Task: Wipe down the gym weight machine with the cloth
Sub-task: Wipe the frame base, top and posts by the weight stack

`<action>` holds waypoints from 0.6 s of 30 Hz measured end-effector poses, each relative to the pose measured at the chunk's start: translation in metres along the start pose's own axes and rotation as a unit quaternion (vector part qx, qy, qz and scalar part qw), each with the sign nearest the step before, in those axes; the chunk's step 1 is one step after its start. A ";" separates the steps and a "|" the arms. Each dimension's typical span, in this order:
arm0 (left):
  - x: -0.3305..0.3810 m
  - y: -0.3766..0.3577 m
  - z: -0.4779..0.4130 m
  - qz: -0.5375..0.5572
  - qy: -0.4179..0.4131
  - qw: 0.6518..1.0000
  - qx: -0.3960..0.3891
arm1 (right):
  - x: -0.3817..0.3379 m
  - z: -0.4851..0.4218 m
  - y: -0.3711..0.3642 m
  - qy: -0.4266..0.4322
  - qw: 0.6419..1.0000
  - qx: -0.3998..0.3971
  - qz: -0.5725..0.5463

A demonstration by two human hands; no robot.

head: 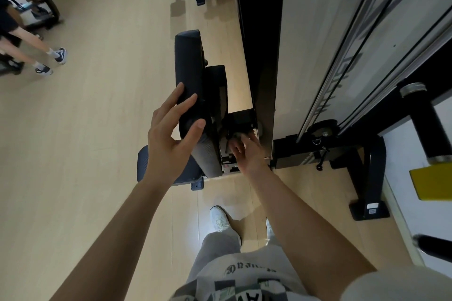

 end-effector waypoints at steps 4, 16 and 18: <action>0.000 0.000 0.000 0.005 0.000 1.000 0.000 | 0.016 0.001 -0.008 -0.051 0.998 -0.027 -0.007; 0.000 0.000 0.001 0.009 0.001 1.000 -0.003 | 0.002 -0.010 -0.005 -0.042 0.998 -0.036 -0.008; 0.000 0.000 0.000 0.009 0.001 1.000 -0.005 | 0.008 -0.013 -0.007 -0.089 0.992 -0.010 -0.092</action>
Point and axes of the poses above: each hand's wrist, its own z-axis away from the middle knuckle, its own y-axis out of the back of the hand, x = y × z, the point moved 10 cm from there along -z, towards the middle knuckle, and after that the axes turned 1 degree about x, right-handed, at the moved point
